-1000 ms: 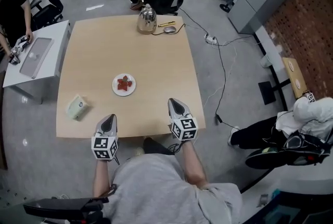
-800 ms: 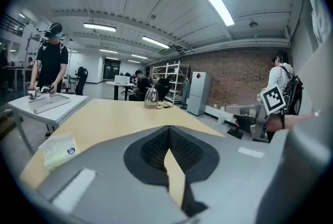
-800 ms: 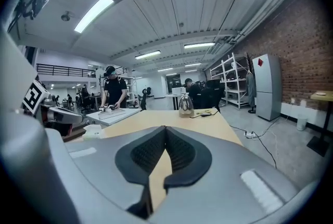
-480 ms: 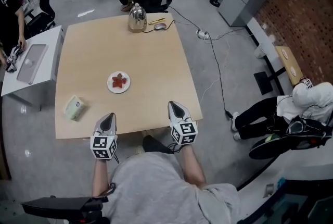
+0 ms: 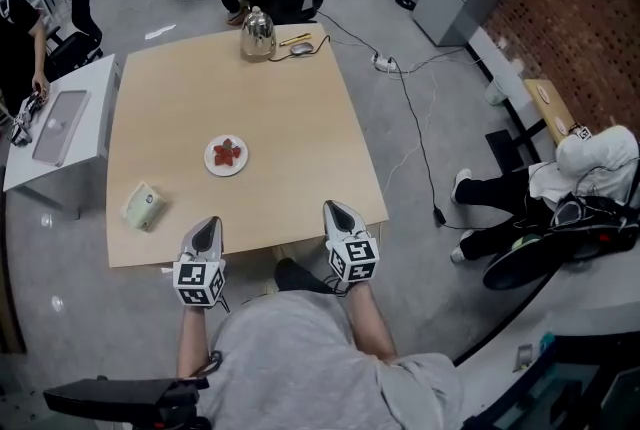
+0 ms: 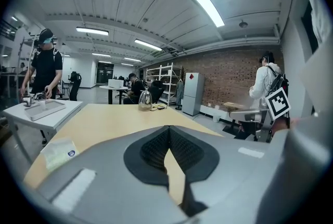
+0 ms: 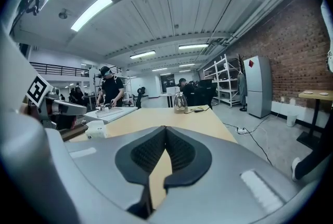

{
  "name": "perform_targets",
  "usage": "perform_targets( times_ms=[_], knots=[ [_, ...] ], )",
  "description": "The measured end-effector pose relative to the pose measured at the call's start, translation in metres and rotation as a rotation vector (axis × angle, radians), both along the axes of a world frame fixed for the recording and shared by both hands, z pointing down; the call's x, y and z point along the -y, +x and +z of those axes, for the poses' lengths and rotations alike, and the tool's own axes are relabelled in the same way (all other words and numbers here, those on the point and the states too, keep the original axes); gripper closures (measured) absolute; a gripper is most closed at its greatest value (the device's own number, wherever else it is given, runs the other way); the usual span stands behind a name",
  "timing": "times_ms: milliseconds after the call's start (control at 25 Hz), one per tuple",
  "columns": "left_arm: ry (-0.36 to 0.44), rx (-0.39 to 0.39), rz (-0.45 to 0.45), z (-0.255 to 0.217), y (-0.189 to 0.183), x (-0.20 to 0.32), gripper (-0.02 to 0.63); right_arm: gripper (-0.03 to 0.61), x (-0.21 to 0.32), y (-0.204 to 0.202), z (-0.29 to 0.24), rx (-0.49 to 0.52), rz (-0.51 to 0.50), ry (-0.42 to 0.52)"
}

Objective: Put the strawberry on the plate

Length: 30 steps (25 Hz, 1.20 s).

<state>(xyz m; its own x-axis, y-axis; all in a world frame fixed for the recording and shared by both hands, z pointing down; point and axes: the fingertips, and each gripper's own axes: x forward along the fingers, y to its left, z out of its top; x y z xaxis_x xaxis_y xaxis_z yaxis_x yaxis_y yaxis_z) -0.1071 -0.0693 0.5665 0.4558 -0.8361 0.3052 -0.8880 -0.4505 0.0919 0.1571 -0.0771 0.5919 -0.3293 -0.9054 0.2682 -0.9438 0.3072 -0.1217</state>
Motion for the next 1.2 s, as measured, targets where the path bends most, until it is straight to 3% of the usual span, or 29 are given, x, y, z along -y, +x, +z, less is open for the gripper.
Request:
perform_targets(
  times_ms=[1200],
  knots=[
    [-0.012,0.000,0.000,0.003,-0.005,-0.002,0.594,0.572,-0.003,-0.010,0.008,-0.015,-0.012,-0.026]
  ],
)
